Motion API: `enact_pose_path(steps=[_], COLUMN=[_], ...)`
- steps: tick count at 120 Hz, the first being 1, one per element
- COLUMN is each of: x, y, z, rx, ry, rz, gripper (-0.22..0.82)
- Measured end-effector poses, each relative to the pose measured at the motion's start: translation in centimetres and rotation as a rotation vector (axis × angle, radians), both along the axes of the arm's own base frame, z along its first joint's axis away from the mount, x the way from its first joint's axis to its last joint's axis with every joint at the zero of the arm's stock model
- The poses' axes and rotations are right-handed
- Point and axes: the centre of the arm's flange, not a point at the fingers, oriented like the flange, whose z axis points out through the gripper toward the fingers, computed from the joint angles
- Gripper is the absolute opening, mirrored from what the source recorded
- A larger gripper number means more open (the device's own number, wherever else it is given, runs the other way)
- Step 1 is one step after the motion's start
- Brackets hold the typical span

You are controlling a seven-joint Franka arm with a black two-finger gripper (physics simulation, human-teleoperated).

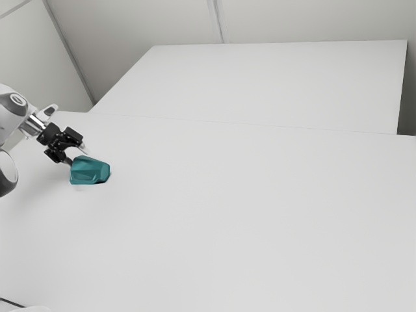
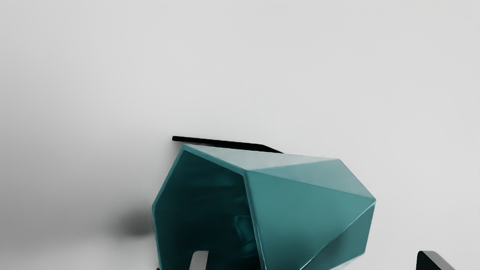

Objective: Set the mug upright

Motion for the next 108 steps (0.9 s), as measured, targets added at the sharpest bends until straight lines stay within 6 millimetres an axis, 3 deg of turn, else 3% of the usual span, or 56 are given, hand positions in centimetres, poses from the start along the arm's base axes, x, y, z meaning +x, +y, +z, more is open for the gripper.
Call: enact_pose_path(steps=[32,61,87,108], x=[0.1,0.5,1.9,3.3], y=[-0.7,-1.4,-3.6,-6.1], z=[-1.3,-1.0,0.6,2.4], rx=[-0.040,-0.044,-0.033,-0.018], ry=[-0.011,-0.026,-0.046,-0.055], rz=[-0.014,-0.030,-0.067,-0.101], gripper=[0.59,0.12,-0.06,-0.13])
